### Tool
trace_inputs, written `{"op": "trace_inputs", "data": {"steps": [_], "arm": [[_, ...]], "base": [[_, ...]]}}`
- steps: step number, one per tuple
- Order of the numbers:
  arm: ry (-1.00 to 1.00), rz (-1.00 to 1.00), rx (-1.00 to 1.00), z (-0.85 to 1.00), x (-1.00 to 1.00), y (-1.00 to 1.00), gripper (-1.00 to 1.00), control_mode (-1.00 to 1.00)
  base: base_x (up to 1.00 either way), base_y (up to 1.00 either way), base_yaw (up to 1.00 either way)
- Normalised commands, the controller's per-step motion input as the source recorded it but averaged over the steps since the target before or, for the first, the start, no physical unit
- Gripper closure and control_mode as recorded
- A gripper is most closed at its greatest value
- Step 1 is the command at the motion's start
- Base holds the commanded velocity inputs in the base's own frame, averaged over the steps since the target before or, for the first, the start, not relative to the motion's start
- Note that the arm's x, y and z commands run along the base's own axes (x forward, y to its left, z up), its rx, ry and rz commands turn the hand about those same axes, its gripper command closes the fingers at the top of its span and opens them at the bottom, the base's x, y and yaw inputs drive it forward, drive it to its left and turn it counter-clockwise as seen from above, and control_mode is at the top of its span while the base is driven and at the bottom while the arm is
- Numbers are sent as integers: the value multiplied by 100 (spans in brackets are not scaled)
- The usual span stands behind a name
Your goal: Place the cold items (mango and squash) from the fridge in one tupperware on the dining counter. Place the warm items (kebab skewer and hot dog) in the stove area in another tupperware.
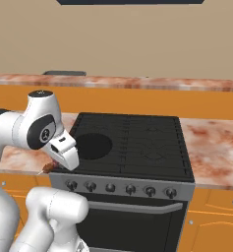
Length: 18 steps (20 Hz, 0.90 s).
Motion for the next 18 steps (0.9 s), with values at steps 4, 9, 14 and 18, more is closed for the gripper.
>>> {"op": "trace_inputs", "data": {"steps": [4, 9, 14, 18], "arm": [[0, 0, 0, 0, 0, 0, 100, 100], [0, 0, 0, 0, 0, 0, 100, 100], [0, 0, 0, 0, 0, 0, 100, 100], [0, 0, 0, 0, 0, 0, 100, 100]], "base": [[-25, -4, -23], [-38, -34, -53], [3, -81, -46], [4, -100, -3]]}}
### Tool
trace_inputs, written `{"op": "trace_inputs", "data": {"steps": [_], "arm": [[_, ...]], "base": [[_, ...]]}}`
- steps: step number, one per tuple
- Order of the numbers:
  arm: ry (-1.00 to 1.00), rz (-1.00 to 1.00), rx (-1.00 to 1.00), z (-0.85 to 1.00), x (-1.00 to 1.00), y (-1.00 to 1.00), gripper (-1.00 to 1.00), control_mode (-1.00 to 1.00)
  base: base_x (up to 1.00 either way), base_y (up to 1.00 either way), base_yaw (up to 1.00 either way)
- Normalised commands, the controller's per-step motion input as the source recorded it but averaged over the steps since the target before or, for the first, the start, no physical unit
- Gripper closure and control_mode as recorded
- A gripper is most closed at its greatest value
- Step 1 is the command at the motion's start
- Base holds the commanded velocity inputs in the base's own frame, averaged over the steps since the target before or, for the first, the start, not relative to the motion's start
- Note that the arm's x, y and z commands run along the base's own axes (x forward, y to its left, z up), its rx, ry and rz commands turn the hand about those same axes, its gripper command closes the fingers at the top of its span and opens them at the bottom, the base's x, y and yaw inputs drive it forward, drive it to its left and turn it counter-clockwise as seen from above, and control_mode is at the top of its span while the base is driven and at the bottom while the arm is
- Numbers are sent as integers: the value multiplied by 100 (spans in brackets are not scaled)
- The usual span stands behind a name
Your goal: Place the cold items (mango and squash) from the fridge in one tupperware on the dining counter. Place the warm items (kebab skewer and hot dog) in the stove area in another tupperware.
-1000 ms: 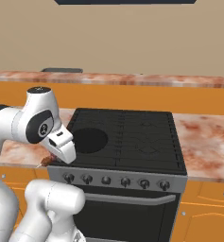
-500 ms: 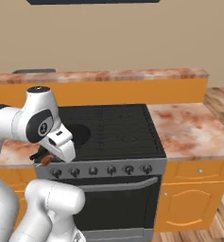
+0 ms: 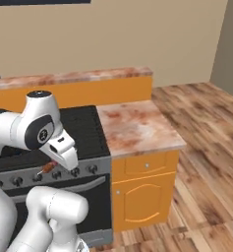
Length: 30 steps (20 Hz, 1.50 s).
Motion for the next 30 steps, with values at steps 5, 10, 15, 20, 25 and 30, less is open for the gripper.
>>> {"op": "trace_inputs", "data": {"steps": [5, 10, 15, 20, 25, 30], "arm": [[0, 0, 0, 0, 0, 0, 100, 100], [0, 0, 0, 0, 0, 0, 100, 100], [0, 0, 0, 0, 0, 0, 100, 100], [0, 0, 0, 0, 0, 0, 100, 100], [0, 0, 0, 0, 0, 0, 100, 100], [0, 0, 0, 0, 0, 0, 100, 100]], "base": [[23, -100, 14], [4, -99, 36], [0, -96, 44], [0, -93, 61], [-11, -78, 49], [-11, -61, 4]]}}
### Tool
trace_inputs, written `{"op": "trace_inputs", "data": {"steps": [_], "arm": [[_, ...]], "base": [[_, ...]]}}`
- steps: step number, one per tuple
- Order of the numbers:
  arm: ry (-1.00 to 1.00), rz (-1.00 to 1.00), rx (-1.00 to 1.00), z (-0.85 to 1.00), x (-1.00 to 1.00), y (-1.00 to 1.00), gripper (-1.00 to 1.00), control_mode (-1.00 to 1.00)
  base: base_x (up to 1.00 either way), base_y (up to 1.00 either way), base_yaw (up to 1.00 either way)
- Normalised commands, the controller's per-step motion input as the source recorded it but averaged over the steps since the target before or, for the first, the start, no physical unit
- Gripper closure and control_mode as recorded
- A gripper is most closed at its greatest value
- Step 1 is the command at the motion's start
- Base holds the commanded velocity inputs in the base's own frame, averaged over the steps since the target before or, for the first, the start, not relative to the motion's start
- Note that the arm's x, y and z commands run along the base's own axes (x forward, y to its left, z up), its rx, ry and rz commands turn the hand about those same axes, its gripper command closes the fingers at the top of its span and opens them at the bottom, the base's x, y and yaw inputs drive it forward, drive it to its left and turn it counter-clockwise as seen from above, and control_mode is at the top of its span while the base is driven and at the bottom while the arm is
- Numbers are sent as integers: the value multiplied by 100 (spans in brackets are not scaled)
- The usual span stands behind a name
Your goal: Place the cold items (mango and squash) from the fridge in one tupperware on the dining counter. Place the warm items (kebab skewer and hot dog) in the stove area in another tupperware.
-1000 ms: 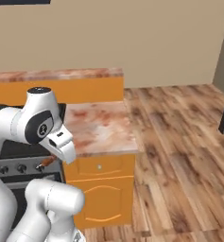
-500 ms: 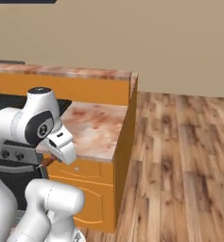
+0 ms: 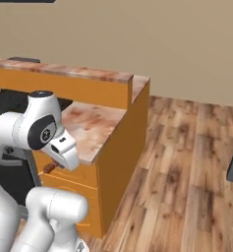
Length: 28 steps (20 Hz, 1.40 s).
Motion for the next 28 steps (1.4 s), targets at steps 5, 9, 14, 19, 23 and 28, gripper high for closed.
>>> {"op": "trace_inputs", "data": {"steps": [5, 9, 14, 19, 23, 28], "arm": [[0, 0, 0, 0, 0, 0, 100, 100], [0, 0, 0, 0, 0, 0, 100, 100], [0, 0, 0, 0, 0, 0, 100, 100], [0, 0, 0, 0, 0, 0, 100, 100], [0, 0, 0, 0, 0, 0, 100, 100], [0, 0, 0, 0, 0, 0, 100, 100]], "base": [[-2, -54, -17], [0, -75, -2], [0, -51, -27], [10, -8, -27], [46, 0, -7], [68, 0, -1]]}}
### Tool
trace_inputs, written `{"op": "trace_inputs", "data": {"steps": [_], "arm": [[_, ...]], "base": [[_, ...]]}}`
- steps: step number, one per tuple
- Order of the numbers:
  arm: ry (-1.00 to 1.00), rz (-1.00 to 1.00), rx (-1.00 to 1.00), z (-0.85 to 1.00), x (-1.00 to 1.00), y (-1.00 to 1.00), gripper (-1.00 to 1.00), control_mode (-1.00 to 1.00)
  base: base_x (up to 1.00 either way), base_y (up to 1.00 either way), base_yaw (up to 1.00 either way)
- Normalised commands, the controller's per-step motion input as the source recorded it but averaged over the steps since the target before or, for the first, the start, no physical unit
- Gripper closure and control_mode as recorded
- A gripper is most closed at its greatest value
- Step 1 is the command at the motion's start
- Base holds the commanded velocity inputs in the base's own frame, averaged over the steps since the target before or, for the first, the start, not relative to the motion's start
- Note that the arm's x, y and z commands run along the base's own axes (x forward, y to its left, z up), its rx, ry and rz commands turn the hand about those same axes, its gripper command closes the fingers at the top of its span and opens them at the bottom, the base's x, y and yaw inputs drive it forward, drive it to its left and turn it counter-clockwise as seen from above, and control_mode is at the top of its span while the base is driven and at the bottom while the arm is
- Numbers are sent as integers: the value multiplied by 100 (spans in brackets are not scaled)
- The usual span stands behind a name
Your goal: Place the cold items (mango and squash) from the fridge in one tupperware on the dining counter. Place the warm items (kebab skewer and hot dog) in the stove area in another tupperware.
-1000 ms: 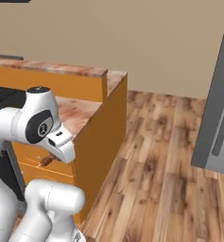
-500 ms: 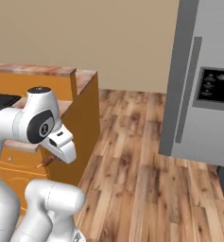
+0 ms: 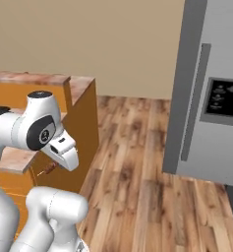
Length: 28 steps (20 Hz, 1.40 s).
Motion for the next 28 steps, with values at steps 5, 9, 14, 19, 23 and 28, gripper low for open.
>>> {"op": "trace_inputs", "data": {"steps": [5, 9, 14, 19, 23, 28], "arm": [[0, 0, 0, 0, 0, 0, 100, 100], [0, 0, 0, 0, 0, 0, 100, 100], [0, 0, 0, 0, 0, 0, 100, 100], [0, 0, 0, 0, 0, 0, 100, 100], [0, 0, 0, 0, 0, 0, 100, 100], [0, 0, 0, 0, 0, 0, 100, 100]], "base": [[74, 0, -3], [78, 1, -5], [81, 8, -7], [86, 0, -3], [100, 0, 0], [100, 0, -1]]}}
